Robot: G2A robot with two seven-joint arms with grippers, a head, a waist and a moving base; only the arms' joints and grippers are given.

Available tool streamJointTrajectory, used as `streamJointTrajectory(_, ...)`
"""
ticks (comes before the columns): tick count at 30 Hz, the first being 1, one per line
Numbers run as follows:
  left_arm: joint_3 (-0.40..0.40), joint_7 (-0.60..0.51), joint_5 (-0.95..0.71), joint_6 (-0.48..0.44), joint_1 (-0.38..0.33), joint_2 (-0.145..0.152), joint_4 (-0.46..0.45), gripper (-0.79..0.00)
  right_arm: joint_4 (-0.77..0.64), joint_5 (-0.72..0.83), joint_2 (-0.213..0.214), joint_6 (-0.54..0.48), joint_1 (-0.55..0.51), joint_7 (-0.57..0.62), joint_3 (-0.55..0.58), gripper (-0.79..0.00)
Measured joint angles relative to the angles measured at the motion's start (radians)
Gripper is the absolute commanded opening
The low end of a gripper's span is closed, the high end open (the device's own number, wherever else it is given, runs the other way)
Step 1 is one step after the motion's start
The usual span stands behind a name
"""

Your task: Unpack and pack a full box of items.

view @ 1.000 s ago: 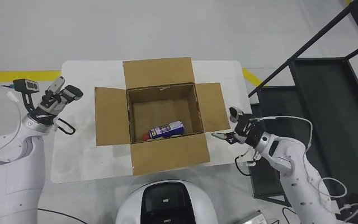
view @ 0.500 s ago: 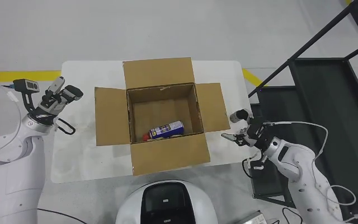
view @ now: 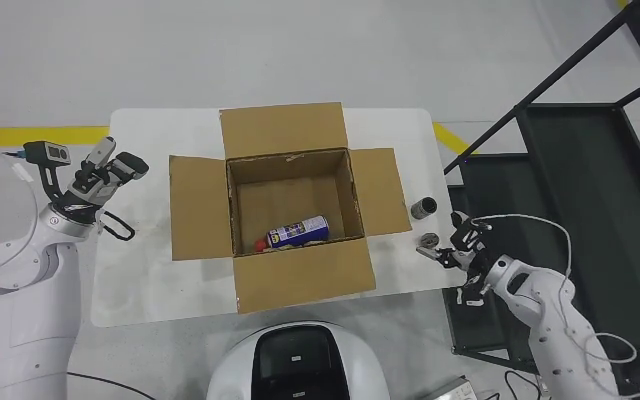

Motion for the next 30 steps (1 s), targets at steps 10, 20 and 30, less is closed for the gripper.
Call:
streamJointTrajectory(10,0.000,0.000,0.000,0.000,0.000,0.000,0.000,0.000,0.267,-0.082,-0.014,0.131,0.126,-0.048,-0.129,0.000)
streamJointTrajectory(20,0.000,0.000,0.000,0.000,0.000,0.000,0.000,0.000,0.458,-0.121,-0.026,0.226,0.241,-0.079,-0.212,0.000)
streamJointTrajectory(30,0.000,0.000,0.000,0.000,0.000,0.000,0.000,0.000,0.563,-0.078,-0.037,0.252,0.293,-0.106,-0.250,-0.422)
